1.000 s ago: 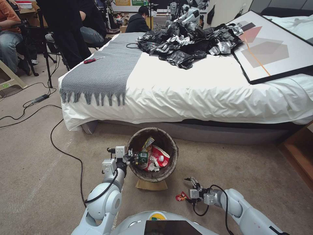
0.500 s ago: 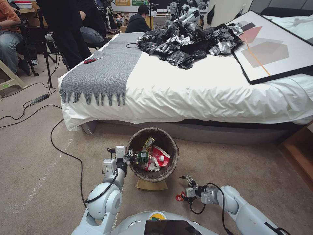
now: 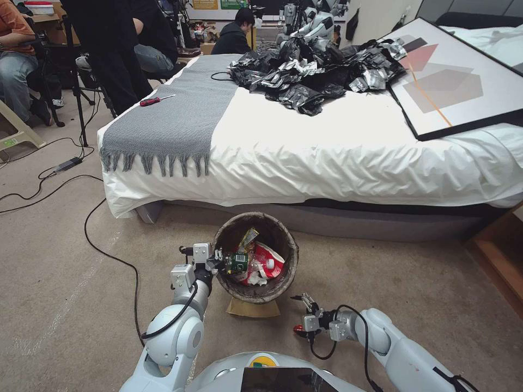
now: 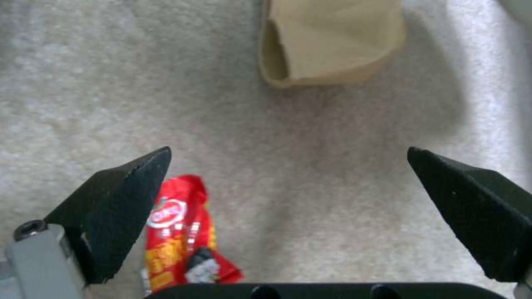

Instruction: Pick up the trash bin, then pick up the garbage from the floor and place it into the trash bin.

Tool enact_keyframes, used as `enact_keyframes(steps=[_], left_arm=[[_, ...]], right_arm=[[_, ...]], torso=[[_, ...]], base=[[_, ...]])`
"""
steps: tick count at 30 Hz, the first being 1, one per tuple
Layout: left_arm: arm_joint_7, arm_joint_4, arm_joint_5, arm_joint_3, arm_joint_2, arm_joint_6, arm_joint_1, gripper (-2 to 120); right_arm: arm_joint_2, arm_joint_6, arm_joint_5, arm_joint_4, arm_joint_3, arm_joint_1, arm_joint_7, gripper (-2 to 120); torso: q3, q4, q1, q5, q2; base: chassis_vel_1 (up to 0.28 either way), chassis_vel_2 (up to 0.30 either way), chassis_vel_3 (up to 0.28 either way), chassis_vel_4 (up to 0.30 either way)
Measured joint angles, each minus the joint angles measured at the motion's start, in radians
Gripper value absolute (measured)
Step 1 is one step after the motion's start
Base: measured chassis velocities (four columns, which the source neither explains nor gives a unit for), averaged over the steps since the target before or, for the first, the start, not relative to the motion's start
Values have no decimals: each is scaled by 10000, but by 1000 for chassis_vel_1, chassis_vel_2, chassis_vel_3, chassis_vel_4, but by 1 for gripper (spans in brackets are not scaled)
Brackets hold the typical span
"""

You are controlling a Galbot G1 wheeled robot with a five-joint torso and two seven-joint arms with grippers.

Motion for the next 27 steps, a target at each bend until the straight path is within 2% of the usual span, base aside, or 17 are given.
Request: enact_keyframes(steps=[16, 27], left_arm=[[-6, -6, -2, 31, -5, 35, -36, 0], [-8, -25, -7, 31, 5, 34, -20, 0]], right_arm=[[232, 349, 140, -389, -227, -206, -158, 100], [331, 594, -39, -927, 45, -262, -100, 100]], torso=[[0, 0, 0, 0, 0], [0, 0, 0, 1, 0]], base=[[0, 0, 0, 0], [0, 0, 0, 0]])
